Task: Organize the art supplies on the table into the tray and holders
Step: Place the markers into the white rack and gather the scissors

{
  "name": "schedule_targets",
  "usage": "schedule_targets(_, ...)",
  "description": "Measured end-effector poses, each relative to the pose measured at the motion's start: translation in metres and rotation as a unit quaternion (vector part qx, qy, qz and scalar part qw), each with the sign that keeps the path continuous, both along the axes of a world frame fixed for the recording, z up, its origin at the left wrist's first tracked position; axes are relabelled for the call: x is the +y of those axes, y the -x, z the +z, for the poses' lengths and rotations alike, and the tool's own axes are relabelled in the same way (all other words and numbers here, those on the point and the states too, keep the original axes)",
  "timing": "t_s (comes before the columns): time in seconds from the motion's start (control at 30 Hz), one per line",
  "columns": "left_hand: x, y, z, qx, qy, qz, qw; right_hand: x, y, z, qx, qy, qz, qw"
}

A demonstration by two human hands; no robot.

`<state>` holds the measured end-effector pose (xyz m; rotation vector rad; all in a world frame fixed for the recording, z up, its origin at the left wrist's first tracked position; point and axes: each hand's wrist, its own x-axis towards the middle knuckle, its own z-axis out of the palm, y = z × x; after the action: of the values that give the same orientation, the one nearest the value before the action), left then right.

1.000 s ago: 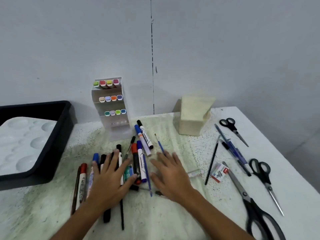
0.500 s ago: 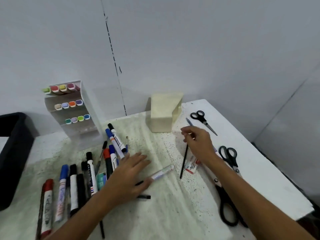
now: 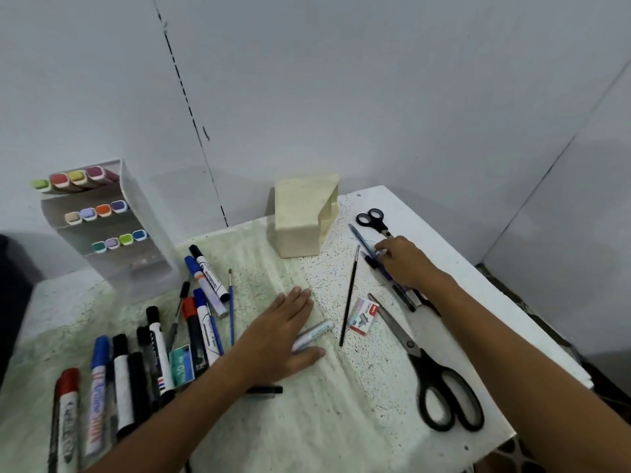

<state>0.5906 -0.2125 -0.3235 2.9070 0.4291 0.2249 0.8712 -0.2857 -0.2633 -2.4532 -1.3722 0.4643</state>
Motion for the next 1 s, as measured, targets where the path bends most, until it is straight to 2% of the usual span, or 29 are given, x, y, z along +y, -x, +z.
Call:
schedule_targets(0.17, 0.0, 0.0, -0.001, 0.003, 0.002, 0.0, 1.0, -0.001, -0.006, 0.006, 0.078, -0.006, -0.027, 0.997)
schedule_targets(0.43, 0.001, -0.001, -0.002, -0.028, 0.035, 0.001, 0.999, 0.001, -0.014, 0.022, 0.1, -0.029, -0.022, 0.994)
schedule_targets(0.57, 0.002, -0.001, -0.001, -0.033, 0.051, 0.003, 0.998, -0.005, -0.012, 0.024, 0.048, 0.068, -0.001, 0.997)
schedule_targets(0.7, 0.002, -0.001, -0.002, -0.037, 0.062, 0.006, 0.997, -0.018, -0.012, 0.022, 0.03, 0.095, -0.019, 0.995)
schedule_targets(0.83, 0.002, -0.001, -0.004, -0.037, 0.07, 0.007, 0.997, -0.028, -0.01, 0.019, 0.019, 0.075, -0.055, 0.995)
schedule_targets(1.0, 0.002, -0.001, -0.003, -0.031, 0.076, 0.008, 0.997, -0.034, -0.007, 0.008, 0.049, 0.013, -0.072, 0.996)
